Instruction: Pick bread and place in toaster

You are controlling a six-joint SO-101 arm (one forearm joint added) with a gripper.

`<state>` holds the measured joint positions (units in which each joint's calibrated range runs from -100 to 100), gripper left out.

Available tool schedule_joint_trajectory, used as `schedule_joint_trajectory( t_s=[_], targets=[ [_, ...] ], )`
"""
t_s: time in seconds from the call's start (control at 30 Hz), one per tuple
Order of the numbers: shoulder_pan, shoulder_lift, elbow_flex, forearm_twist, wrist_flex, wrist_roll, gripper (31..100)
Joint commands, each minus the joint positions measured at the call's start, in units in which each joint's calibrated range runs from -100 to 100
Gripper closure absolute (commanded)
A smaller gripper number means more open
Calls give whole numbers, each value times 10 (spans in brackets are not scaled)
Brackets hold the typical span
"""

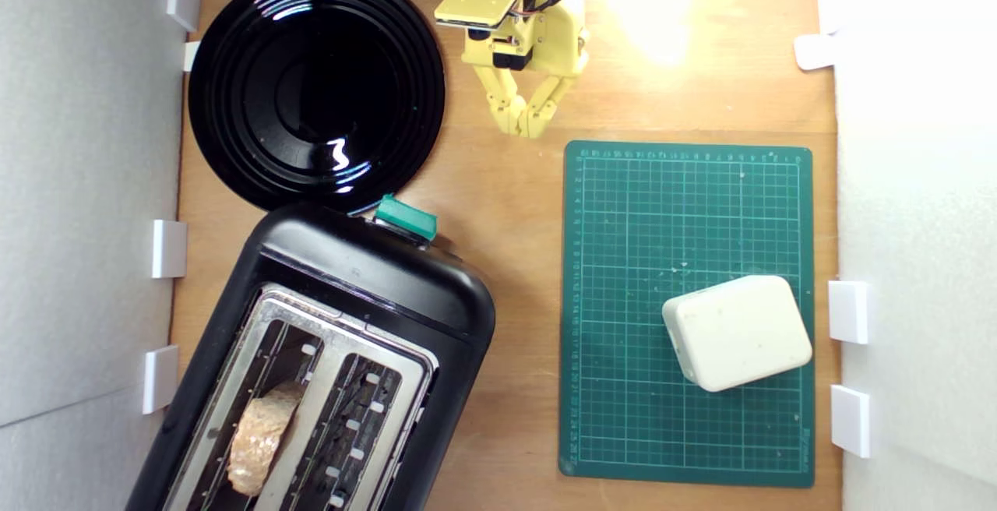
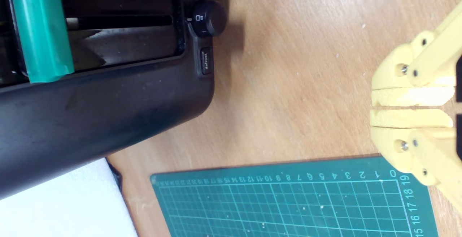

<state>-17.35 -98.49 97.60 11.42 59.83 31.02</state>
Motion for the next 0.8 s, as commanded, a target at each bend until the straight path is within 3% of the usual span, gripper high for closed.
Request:
schedule_joint_trajectory(
  t_s=[0.0, 0.77],
  targets=[
    [3, -3, 8, -4, -8, -1, 886],
    [2, 1, 7, -2, -10, -1, 885]
  ],
)
